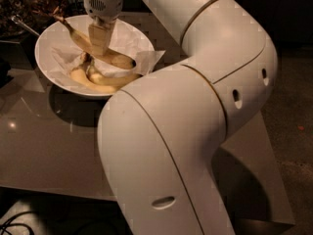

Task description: Pick banana from white bowl

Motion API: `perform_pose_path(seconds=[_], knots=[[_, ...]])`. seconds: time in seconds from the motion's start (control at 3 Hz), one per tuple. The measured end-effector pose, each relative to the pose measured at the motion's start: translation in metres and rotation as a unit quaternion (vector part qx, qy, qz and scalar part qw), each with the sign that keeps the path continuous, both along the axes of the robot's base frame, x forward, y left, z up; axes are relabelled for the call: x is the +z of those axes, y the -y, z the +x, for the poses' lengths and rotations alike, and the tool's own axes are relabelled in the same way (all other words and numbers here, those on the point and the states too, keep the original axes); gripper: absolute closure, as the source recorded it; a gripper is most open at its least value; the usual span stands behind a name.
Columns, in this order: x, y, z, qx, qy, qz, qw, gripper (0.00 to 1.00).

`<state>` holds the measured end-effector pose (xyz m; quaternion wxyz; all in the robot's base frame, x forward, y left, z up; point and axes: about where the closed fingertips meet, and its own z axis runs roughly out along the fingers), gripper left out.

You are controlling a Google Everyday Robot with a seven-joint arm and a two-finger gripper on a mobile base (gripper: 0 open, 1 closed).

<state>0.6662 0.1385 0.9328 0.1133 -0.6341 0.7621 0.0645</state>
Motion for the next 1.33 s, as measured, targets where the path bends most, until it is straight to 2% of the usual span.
perform_pose_path(seconds=[0.33,0.67,1.0,1.33], knots=[[0.002,0.006,-0.018,-0.012,-0.023,0.001,0.9997,1.00],[0.006,0.013,-0.033,-0.008,-0.032,0.016,0.9993,1.00],[0.006,0.003,-0.028,0.001,-0.024,0.024,0.9994,1.00],[0.004,-0.001,-0.035,0.002,-0.036,0.047,0.9983,1.00]])
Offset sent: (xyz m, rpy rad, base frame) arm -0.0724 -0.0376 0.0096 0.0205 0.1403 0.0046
